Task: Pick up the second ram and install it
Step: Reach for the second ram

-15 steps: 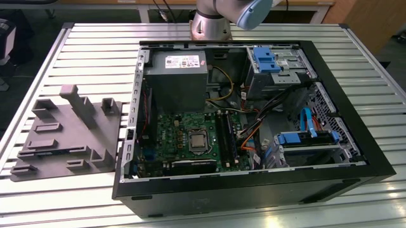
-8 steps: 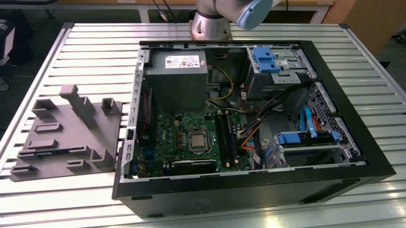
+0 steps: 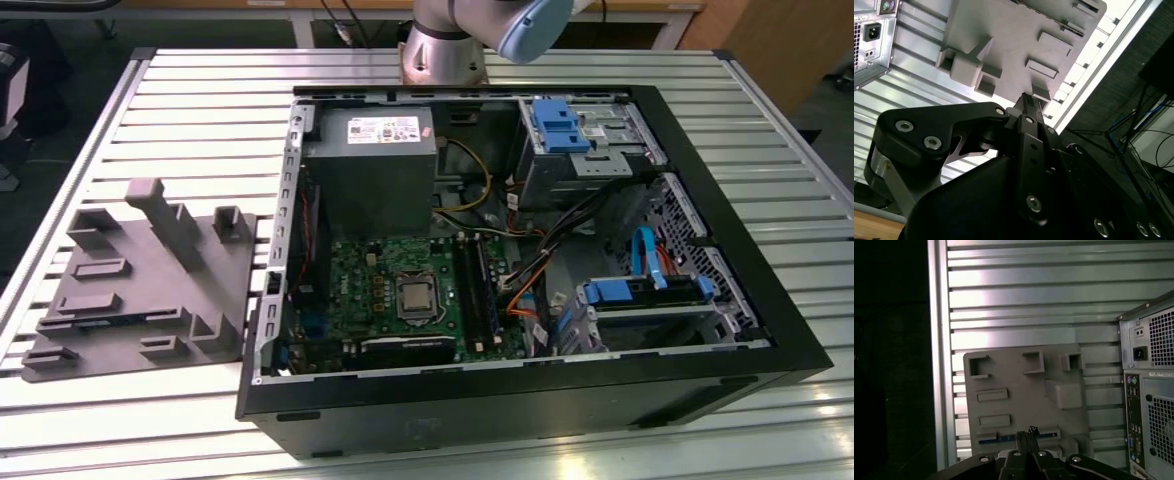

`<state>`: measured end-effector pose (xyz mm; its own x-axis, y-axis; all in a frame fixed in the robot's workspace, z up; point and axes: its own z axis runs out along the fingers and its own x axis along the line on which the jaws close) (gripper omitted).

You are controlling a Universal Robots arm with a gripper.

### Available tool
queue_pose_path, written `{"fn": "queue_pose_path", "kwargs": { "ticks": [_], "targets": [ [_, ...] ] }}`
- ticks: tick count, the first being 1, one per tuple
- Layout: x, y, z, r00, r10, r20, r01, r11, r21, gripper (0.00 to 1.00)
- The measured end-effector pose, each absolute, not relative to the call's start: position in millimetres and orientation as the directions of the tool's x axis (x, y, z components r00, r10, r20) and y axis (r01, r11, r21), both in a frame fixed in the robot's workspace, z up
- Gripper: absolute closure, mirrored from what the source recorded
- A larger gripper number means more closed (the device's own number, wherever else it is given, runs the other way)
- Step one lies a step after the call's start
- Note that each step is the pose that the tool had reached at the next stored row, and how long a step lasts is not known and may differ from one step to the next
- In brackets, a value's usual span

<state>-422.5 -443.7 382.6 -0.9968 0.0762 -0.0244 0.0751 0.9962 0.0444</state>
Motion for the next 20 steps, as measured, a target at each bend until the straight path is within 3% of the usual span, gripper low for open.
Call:
{"fn": "queue_pose_path", "kwargs": {
  "ticks": [20],
  "targets": [
    [-426.2,-447.7,380.3,-0.997,0.076,-0.024,0.075,0.996,0.044,0.89]
  ]
}}
